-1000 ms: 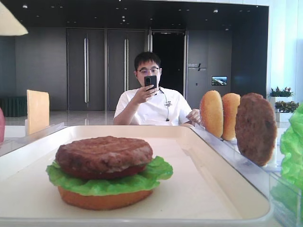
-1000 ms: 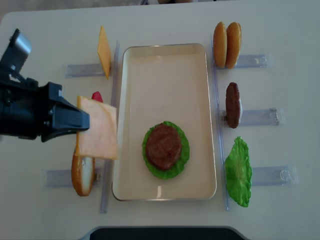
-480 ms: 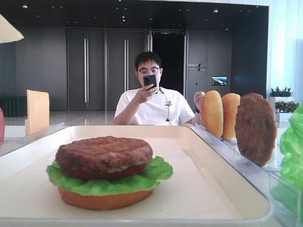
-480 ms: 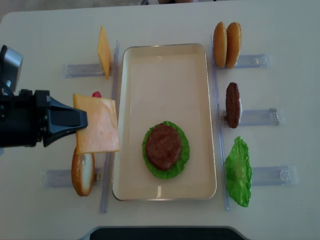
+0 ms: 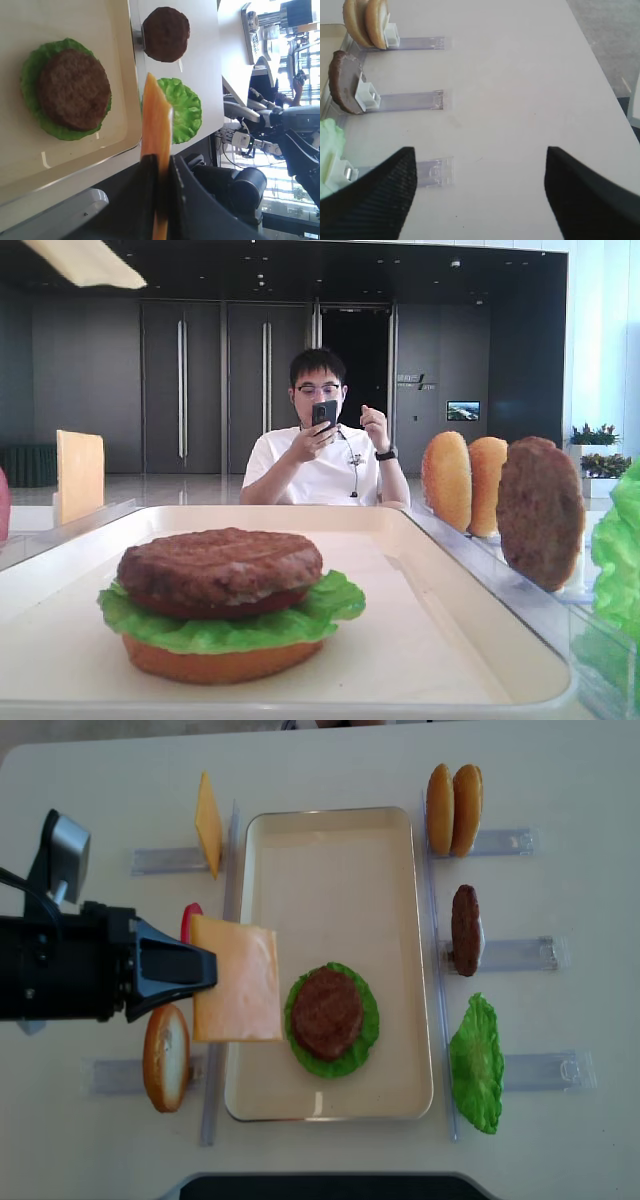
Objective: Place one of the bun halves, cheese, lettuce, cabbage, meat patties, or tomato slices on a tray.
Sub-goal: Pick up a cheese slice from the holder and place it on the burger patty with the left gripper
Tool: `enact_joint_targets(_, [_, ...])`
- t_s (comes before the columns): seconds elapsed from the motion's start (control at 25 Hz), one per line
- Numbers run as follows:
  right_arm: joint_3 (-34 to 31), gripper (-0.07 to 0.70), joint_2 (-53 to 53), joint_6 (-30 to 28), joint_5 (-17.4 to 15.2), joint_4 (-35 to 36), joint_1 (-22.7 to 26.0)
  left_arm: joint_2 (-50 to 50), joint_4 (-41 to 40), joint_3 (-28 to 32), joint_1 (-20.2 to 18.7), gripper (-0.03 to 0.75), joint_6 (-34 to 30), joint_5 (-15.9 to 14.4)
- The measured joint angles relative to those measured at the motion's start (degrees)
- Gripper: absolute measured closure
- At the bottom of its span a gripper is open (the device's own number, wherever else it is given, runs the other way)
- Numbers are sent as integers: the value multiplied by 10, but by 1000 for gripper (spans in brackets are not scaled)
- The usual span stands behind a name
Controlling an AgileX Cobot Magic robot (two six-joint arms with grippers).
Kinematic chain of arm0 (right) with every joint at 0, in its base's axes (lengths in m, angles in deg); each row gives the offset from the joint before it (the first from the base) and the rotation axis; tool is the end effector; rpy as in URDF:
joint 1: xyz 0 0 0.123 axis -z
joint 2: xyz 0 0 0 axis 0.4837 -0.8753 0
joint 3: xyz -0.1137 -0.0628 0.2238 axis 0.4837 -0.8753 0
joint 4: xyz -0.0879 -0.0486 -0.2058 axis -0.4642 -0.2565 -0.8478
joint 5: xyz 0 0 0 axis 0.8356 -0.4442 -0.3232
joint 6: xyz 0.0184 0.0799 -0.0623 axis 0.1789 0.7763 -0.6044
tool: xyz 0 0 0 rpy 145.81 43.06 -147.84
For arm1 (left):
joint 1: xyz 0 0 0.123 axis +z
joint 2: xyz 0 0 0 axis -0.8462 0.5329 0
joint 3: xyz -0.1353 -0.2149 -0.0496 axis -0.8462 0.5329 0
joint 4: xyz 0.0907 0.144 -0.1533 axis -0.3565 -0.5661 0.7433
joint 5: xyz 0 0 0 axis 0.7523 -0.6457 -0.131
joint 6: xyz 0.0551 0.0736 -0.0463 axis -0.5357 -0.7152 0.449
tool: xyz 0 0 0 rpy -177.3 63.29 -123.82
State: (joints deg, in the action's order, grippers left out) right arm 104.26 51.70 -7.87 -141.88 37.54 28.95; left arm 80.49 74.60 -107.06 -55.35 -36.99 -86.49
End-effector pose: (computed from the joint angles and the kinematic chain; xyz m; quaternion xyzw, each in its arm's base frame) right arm 0.0074 0.0000 0.2533 -0.0058 0.8714 -0.0035 0.4905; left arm 0.1587 -0.0766 0.2493 -0.0203 0.8755 -0.4590 0.1500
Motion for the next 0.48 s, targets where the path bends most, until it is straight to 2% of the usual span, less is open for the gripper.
enact_joint_targets(0.24, [0,97,0,0,0,0,0,0,11,0,-90,684,39,91])
enact_joint_targets(0.48, [0,97,0,0,0,0,0,16,51,8,-152,684,37,139])
